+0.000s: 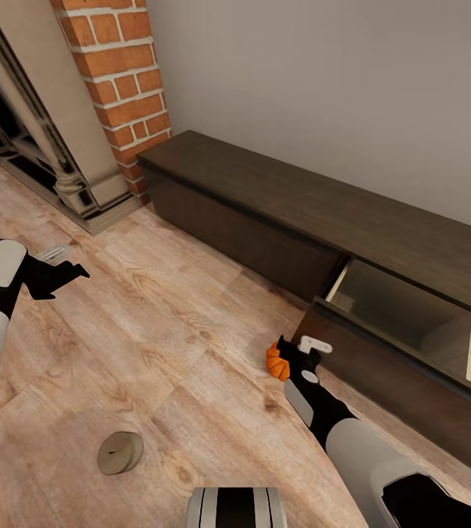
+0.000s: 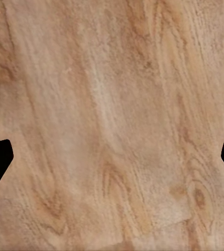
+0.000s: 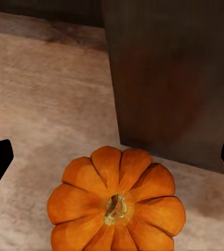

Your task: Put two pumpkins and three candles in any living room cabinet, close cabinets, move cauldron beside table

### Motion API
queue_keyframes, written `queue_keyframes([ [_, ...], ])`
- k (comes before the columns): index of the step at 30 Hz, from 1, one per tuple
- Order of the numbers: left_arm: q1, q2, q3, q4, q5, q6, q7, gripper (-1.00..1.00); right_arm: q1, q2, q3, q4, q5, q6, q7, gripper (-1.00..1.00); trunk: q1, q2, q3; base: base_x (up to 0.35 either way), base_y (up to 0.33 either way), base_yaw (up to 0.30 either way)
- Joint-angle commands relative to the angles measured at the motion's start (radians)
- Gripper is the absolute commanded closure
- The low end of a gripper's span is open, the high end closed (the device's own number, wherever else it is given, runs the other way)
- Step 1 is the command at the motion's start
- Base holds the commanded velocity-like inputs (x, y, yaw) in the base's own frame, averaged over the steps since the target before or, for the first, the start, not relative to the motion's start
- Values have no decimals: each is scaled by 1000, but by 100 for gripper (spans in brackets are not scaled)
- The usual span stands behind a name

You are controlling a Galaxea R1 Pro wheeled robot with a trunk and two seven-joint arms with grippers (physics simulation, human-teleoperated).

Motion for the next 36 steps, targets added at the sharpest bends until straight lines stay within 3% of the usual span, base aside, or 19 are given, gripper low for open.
queue_keyframes([
  [1, 0, 0, 1, -1, 10, 2, 10, -100, -1, -1, 8, 1, -6, -8, -5, -100, 0, 0, -1, 0, 0, 0],
  [5, 0, 0, 1, -1, 10, 2, 10, -100, -1, 0, 8, 1, 21, -15, -6, -100, 2, -1, -16, 0, 0, 0],
  [11, 0, 0, 1, -1, 10, 2, 10, -100, -1, 1, 7, 2, 29, -16, -7, -100, 4, -3, -39, 0, 0, 0],
  [24, 0, 0, 1, -1, 9, 2, 10, -100, 0, 2, 8, 2, 29, -17, -4, -100, 4, -3, -39, 0, 0, 0],
  [30, 0, 0, 1, -1, 9, 2, 10, -100, 1, 3, 7, 1, 28, -17, 64, -100, 4, -3, -39, 0, 0, 0],
  [36, 0, 0, 1, -1, 9, 2, 10, -100, 1, 1, 7, 1, 29, -17, 79, -100, 4, -3, -39, 0, 0, 0],
])
